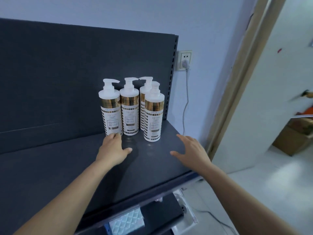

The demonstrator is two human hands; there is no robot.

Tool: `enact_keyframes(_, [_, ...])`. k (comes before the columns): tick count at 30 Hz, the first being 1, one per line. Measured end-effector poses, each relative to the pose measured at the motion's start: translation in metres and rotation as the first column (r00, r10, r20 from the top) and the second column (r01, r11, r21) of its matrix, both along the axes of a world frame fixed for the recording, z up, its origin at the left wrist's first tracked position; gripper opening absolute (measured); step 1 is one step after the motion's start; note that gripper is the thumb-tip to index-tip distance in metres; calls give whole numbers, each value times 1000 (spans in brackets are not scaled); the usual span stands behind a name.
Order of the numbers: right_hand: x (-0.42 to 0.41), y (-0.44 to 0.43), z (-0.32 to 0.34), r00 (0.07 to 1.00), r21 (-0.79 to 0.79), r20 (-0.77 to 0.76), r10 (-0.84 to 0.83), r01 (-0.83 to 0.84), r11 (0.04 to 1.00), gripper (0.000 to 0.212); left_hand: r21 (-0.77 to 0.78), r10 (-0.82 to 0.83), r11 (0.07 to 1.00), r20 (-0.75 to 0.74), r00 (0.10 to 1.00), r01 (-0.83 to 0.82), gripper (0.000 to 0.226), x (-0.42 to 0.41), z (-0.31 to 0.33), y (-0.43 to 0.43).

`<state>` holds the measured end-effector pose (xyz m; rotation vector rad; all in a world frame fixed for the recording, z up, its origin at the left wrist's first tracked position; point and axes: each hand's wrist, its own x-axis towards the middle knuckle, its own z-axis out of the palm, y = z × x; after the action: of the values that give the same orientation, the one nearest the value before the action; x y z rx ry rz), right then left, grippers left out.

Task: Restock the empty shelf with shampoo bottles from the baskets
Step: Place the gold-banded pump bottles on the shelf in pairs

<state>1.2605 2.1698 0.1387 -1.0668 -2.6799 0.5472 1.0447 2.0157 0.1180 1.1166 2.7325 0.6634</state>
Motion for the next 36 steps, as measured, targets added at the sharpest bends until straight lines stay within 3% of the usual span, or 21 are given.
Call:
enact_keyframes(7, [98, -30, -10, 980, 51, 116, -160, 155, 987, 70, -102, -351, 936, -166, 921, 338, 73, 96, 15, -5])
enact_keyframes(13, [171, -67, -18, 926, 64, 201, -319, 313, 948, 63, -194, -576, 817, -282, 767, 542, 75, 167, 9, -2])
enact_keyframes(18, [215, -104, -29, 857, 113, 242, -455, 441, 890, 71, -301, -722, 691, -322, 612, 657, 80, 204, -10, 3])
enact_keyframes(27, [265, -219, -54, 617, 84, 298, -728, 743, 664, 67, -332, -913, 373, -296, 280, 866, 62, 255, -45, -31])
enact_keyframes(36, [321, -378, -73, 292, 20, 397, -870, 945, 326, 71, -359, -975, -7, -206, -86, 933, 64, 335, -68, -99])
